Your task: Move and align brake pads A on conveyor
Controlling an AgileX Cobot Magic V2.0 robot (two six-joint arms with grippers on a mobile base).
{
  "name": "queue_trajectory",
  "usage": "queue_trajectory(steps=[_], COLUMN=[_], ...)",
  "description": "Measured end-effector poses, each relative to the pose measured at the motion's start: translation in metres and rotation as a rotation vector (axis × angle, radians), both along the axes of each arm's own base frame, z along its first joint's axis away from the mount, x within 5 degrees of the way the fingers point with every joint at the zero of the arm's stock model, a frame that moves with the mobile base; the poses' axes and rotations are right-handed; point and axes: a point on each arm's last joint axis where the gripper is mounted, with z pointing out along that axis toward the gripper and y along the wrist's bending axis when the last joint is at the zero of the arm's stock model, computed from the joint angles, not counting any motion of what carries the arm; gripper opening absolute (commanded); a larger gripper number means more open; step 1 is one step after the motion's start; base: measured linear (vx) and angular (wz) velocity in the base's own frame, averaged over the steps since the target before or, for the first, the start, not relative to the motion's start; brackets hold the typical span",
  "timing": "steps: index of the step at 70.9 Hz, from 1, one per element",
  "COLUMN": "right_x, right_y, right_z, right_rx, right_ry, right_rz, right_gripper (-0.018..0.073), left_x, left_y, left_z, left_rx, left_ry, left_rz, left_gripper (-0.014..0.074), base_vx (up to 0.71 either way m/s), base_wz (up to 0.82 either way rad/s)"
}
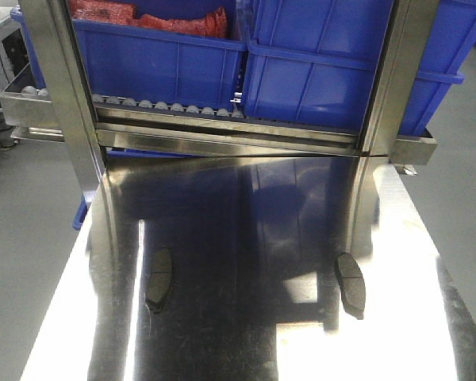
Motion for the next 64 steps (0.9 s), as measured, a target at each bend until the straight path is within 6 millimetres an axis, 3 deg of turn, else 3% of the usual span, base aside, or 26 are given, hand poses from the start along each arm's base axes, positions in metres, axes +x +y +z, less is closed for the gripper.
queue_trajectory(steps=[64], right_x=[0.0000], right_y=[0.0000], right_z=[0.0000], right_rx=[0.000], right_ry=[0.000], right_rz=[0.000], right_gripper=[-0.0009], left_x=[0.0000], left_y=[0.0000], left_z=[0.0000], left_rx=[0.000], left_ry=[0.000], left_rz=[0.000], left_gripper=[-0.0006], base_vx=[0.00], base_wz=[0.00])
